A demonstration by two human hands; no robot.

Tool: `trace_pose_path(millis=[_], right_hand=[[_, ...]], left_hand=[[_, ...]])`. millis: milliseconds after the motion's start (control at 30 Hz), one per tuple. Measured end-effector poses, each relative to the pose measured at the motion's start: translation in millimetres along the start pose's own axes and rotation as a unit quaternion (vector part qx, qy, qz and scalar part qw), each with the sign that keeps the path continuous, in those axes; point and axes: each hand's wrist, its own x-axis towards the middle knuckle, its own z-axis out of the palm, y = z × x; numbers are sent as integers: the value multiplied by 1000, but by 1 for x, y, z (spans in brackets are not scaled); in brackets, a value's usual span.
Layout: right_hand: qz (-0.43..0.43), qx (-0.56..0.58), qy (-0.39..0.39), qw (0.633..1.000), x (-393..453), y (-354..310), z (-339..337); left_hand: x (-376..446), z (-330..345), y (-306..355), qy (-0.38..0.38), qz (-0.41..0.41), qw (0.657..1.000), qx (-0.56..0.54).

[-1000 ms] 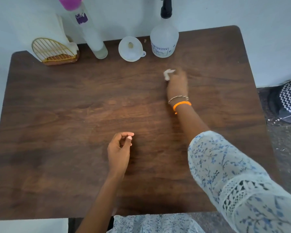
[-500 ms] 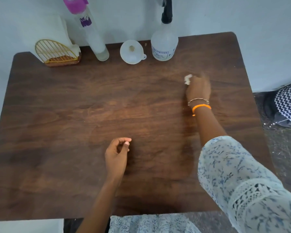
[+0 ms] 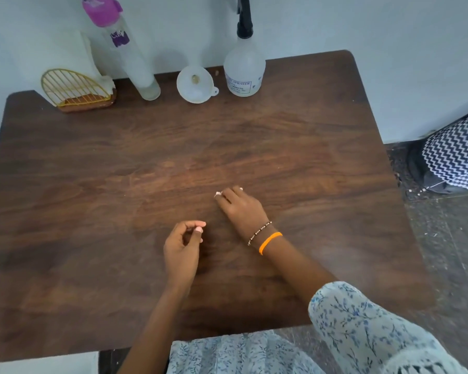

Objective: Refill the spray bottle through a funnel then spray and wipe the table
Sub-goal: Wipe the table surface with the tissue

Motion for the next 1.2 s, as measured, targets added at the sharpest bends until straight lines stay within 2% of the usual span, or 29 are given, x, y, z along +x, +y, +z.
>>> trace_pose_path(millis=[67,167,267,367,433,500,567,700,767,867,933,1033,1100,1133,1200], right_hand=[[-5,-16,-9,1000,0,10,-5],[55,-30,9,998,13,54,-21],[225,-45,-3,973,7,111,-49],[409,-37,45,911,-30,161,-76],[467,-52,70,880,-49,167,-81],[473,-62,72,876,-58,149,-74],[431,-48,69,898,-60,110,-56],[221,2,70,973,-73,-9,-11],[126,18,48,991,-91,-52,1],[42,10,36,998,-101,-45,-3],[79,-7,54,995,-99,-5,-12],[269,-23,96,958,-100,60,-35],[367,-23,102,924,-103,75,-45],[384,-30,111,916,-101,69,-45],[347,-31,120,930,-98,31,-36]], left_hand=[[-3,4,0,-12,1,1000,7],[-7,12,3,-27,4,1000,7],[-11,18,6,-56,16,998,8],[-17,21,5,-87,18,996,12],[-18,22,3,-93,15,995,16],[-20,22,2,-93,12,996,15],[-19,20,1,-84,12,996,15],[-18,9,-2,-54,12,998,1],[-21,1,-5,-35,12,999,-10],[-28,-13,-11,-32,15,999,-12],[-35,-22,-16,-40,11,999,-9],[-48,-34,-24,-45,9,999,-9],[-57,-43,-28,-45,7,999,-11],[-61,-48,-30,-45,8,999,-15],[-67,-59,-36,-40,8,999,-20]])
